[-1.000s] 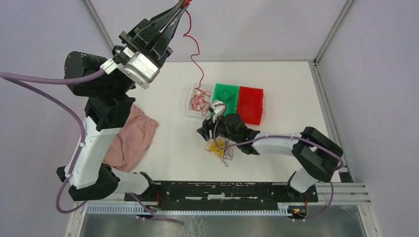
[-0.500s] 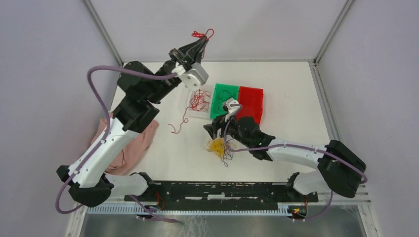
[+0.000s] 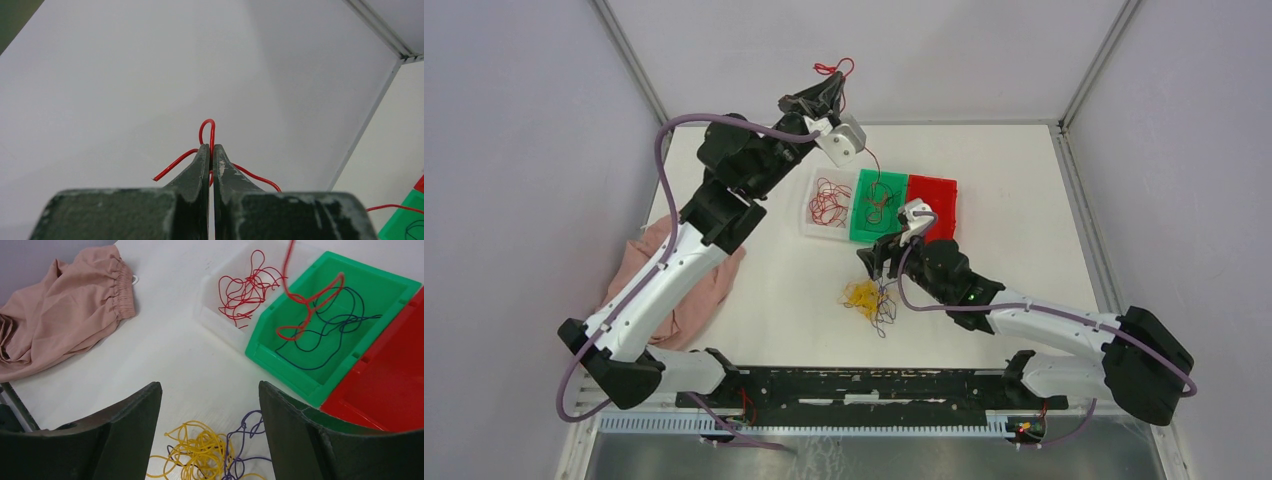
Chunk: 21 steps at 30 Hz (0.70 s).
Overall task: Untangle the cables
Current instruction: Untie the cable, then place the cable in the bin.
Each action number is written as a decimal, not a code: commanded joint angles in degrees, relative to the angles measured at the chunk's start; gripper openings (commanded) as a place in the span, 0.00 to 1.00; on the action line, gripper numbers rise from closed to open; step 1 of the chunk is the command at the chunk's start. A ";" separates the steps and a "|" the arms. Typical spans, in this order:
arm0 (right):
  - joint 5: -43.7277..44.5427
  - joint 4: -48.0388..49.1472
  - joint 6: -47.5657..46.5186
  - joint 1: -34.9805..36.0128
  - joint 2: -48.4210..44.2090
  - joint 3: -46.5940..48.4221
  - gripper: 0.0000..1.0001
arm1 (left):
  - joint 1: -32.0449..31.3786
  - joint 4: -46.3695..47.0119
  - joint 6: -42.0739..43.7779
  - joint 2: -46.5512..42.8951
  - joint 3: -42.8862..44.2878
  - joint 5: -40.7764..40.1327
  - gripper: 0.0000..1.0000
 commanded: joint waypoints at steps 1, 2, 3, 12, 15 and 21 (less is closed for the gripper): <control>3.04 -0.23 0.81 -1.12 -3.67 -0.83 0.77 | 0.84 5.09 3.27 2.09 4.09 -0.66 0.03; 3.34 -0.60 0.85 -1.38 -4.05 -1.02 0.77 | 1.01 5.50 3.43 2.48 4.23 -0.60 0.03; 3.58 -1.03 0.79 -1.58 -4.52 -1.14 0.77 | 1.13 5.93 3.50 2.87 4.36 -0.52 0.03; 4.75 -2.84 0.81 -2.61 -7.90 -3.28 0.77 | 2.80 6.17 2.77 6.37 7.83 0.71 0.03; 4.66 -3.03 0.93 -2.80 -8.60 -3.73 0.76 | 4.28 6.21 2.75 7.57 8.60 0.96 0.03; 4.38 -3.57 0.96 -2.86 -9.65 -4.32 0.76 | 6.97 6.62 2.09 9.05 9.28 1.89 0.03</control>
